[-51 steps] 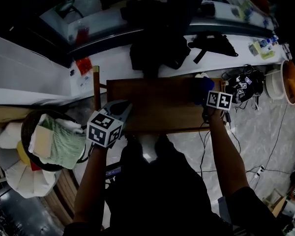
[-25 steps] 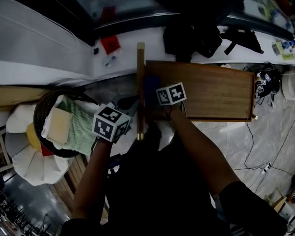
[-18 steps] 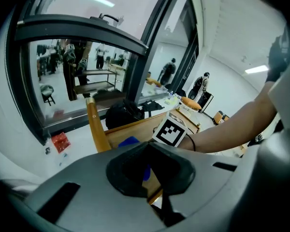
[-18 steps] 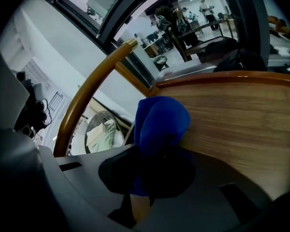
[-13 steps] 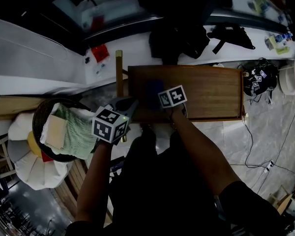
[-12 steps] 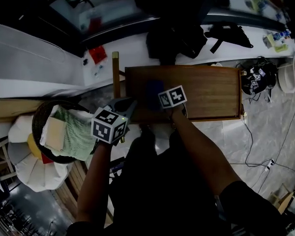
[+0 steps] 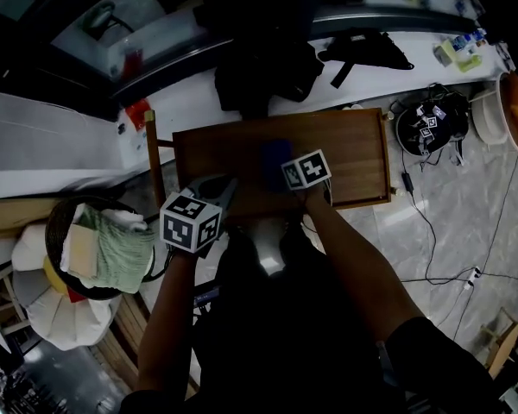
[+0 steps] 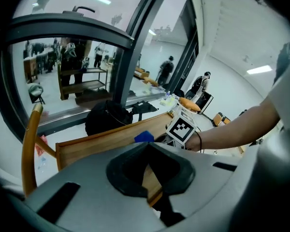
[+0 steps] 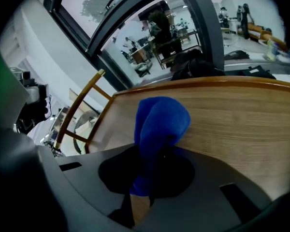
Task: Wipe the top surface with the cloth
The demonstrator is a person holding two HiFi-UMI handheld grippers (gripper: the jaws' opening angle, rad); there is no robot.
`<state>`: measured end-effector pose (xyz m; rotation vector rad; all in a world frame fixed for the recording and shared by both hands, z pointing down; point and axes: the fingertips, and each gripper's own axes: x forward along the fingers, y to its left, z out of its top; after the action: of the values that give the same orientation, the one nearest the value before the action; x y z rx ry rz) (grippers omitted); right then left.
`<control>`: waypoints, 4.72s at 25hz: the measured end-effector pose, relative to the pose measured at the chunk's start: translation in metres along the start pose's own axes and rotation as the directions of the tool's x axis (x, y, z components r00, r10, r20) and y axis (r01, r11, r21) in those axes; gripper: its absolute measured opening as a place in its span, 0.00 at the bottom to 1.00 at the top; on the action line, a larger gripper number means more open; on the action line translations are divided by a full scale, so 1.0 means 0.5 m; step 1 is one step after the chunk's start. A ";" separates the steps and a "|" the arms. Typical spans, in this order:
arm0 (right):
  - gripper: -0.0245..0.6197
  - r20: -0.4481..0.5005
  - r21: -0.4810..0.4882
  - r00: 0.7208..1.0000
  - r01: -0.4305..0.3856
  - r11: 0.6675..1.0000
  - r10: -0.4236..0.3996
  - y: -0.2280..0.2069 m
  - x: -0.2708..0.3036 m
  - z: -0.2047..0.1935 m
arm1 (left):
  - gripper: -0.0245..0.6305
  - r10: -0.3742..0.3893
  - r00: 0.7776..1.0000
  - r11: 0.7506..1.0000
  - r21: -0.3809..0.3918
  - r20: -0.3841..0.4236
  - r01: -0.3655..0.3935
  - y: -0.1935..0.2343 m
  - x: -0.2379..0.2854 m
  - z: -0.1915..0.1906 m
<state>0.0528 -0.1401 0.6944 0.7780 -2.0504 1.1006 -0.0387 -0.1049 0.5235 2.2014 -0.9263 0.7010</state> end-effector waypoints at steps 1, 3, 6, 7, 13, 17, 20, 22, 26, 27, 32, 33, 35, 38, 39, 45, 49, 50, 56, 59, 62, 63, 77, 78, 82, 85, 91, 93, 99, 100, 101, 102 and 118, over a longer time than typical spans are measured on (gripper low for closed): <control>0.13 0.004 0.003 1.000 0.007 1.000 -0.007 -0.021 -0.015 -0.004 | 0.05 -0.003 1.000 1.000 0.004 -0.001 0.003 -0.014 0.012 0.005; 0.13 0.014 0.017 1.000 0.021 1.000 -0.021 -0.063 -0.046 -0.009 | 0.05 -0.011 1.000 1.000 0.009 -0.002 0.011 -0.042 0.033 0.015; 0.13 0.030 0.037 0.998 0.053 0.998 -0.054 -0.126 -0.092 -0.018 | 0.05 -0.031 1.000 0.999 0.019 0.001 0.031 -0.082 0.062 0.031; 0.13 0.036 0.038 0.997 0.067 0.997 -0.068 -0.148 -0.108 -0.021 | 0.05 -0.035 0.999 0.999 0.026 0.002 0.035 -0.094 0.072 0.036; 0.13 0.069 0.095 0.983 0.161 0.982 -0.168 -0.283 -0.212 -0.046 | 0.05 -0.082 0.996 0.996 0.044 0.017 0.082 -0.171 0.121 0.075; 0.13 0.080 0.141 0.965 0.239 0.961 -0.251 -0.362 -0.279 -0.066 | 0.05 -0.108 0.994 0.992 0.074 0.031 0.105 -0.211 0.133 0.099; 0.13 0.083 0.172 0.950 0.283 0.943 -0.301 -0.409 -0.317 -0.076 | 0.05 -0.101 0.994 0.992 0.080 0.040 0.097 -0.214 0.128 0.106; 0.13 0.074 0.192 0.940 0.314 0.930 -0.333 -0.434 -0.338 -0.083 | 0.05 -0.091 0.995 0.993 0.077 0.042 0.088 -0.210 0.120 0.105; 0.13 0.038 0.216 0.916 0.382 0.898 -0.399 -0.471 -0.372 -0.094 | 0.05 -0.071 0.996 0.996 0.064 0.047 0.068 -0.195 0.097 0.092; 0.13 0.028 0.218 0.910 0.399 0.891 -0.414 -0.477 -0.377 -0.097 | 0.05 -0.067 0.996 0.996 0.060 0.051 0.064 -0.191 0.090 0.089; 0.14 0.031 0.203 0.891 0.437 0.876 -0.452 -0.493 -0.390 -0.095 | 0.05 -0.054 0.996 0.998 0.040 0.068 0.051 -0.163 0.055 0.077; 0.14 0.036 0.201 0.889 0.441 0.875 -0.456 -0.495 -0.391 -0.094 | 0.05 -0.052 0.996 0.998 0.036 0.071 0.050 -0.155 0.049 0.073; 0.14 0.037 0.218 0.884 0.447 0.868 -0.465 -0.497 -0.393 -0.093 | 0.05 -0.047 0.996 0.999 0.029 0.076 0.045 -0.135 0.032 0.065; 0.14 0.067 0.220 0.875 0.455 0.863 -0.479 -0.474 -0.397 -0.076 | 0.05 -0.040 0.995 0.999 0.008 0.091 0.040 -0.094 0.000 0.052; 0.14 0.096 0.209 0.872 0.454 0.866 -0.480 -0.455 -0.397 -0.062 | 0.05 -0.040 0.995 0.999 0.000 0.095 0.040 -0.078 -0.013 0.049; 0.14 0.301 0.143 0.909 0.256 0.956 -0.289 -0.152 -0.289 0.068 | 0.05 -0.033 0.994 0.999 -0.010 0.104 0.035 0.032 -0.110 0.016; 0.14 0.328 0.055 0.943 0.033 0.998 -0.049 0.131 -0.134 0.139 | 0.05 0.014 0.997 0.999 -0.035 0.079 -0.011 0.133 -0.185 -0.025; 0.14 0.318 0.038 0.948 -0.017 0.999 0.004 0.194 -0.092 0.151 | 0.05 0.021 0.997 0.999 -0.045 0.078 -0.018 0.158 -0.204 -0.033; 0.14 0.193 -0.041 0.966 -0.167 0.985 0.172 0.434 0.135 0.158 | 0.05 0.059 0.996 0.995 -0.079 0.062 -0.054 0.261 -0.285 -0.096; 0.14 0.117 -0.050 0.978 -0.170 0.984 0.175 0.467 0.218 0.132 | 0.05 0.067 0.996 0.993 -0.097 0.051 -0.062 0.289 -0.304 -0.124; 0.14 0.037 -0.077 0.989 -0.141 0.987 0.144 0.470 0.265 0.093 | 0.05 0.062 0.997 0.993 -0.106 0.040 -0.057 0.296 -0.308 -0.147; 0.14 0.012 -0.095 0.991 -0.130 0.987 0.132 0.469 0.277 0.081 | 0.05 0.057 0.998 0.993 -0.106 0.034 -0.053 0.295 -0.306 -0.153; 0.13 -0.067 -0.147 0.997 -0.036 0.988 0.027 0.332 0.223 0.033 | 0.05 0.029 0.999 0.991 -0.130 0.030 -0.025 0.211 -0.230 -0.124; 0.13 -0.068 -0.141 0.998 -0.027 0.990 0.017 0.311 0.206 0.027 | 0.05 0.025 0.999 0.990 -0.140 0.029 -0.021 0.202 -0.219 -0.121; 0.13 -0.048 -0.113 0.999 0.015 0.994 -0.021 0.210 0.134 0.002 | 0.05 0.008 1.000 0.989 -0.146 0.016 -0.006 0.151 -0.168 -0.109; 0.13 -0.039 -0.087 0.998 0.051 0.995 -0.054 0.131 0.074 -0.019 | 0.05 -0.008 1.000 0.991 -0.136 0.001 0.008 0.106 -0.119 -0.096; 0.13 -0.017 -0.028 0.993 0.114 0.993 -0.115 -0.009 -0.037 -0.056 | 0.05 -0.049 0.998 0.993 -0.110 -0.029 0.046 0.015 -0.020 -0.061; 0.13 -0.008 -0.019 0.991 0.133 0.991 -0.133 -0.052 -0.072 -0.067 | 0.05 -0.065 0.997 0.993 -0.097 -0.034 0.062 -0.019 0.012 -0.047; 0.13 0.004 0.015 0.981 0.192 0.981 -0.192 -0.174 -0.164 -0.101 | 0.05 -0.126 0.991 0.991 -0.055 -0.056 0.123 -0.114 0.116 -0.005; 0.13 0.004 0.020 0.979 0.204 0.979 -0.204 -0.194 -0.179 -0.106 | 0.05 -0.138 0.989 0.990 -0.048 -0.058 0.135 -0.131 0.132 0.002; 0.13 0.004 0.026 0.977 0.214 0.976 -0.215 -0.214 -0.194 -0.111 | 0.05 -0.149 0.987 0.988 -0.042 -0.060 0.146 -0.148 0.146 0.009; 0.13 0.006 0.032 0.975 0.224 0.974 -0.224 -0.233 -0.208 -0.116 | 0.05 -0.158 0.985 0.987 -0.035 -0.061 0.156 -0.164 0.160 0.016; 0.13 -0.076 0.170 0.903 0.429 0.887 -0.422 -0.420 -0.371 -0.169 | 0.05 -0.206 0.977 0.979 0.003 -0.055 0.206 -0.267 0.233 0.071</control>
<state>0.3450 -0.1304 0.6818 1.2244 -1.6481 1.0435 0.1416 -0.1065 0.5322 2.2343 -0.6566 0.6637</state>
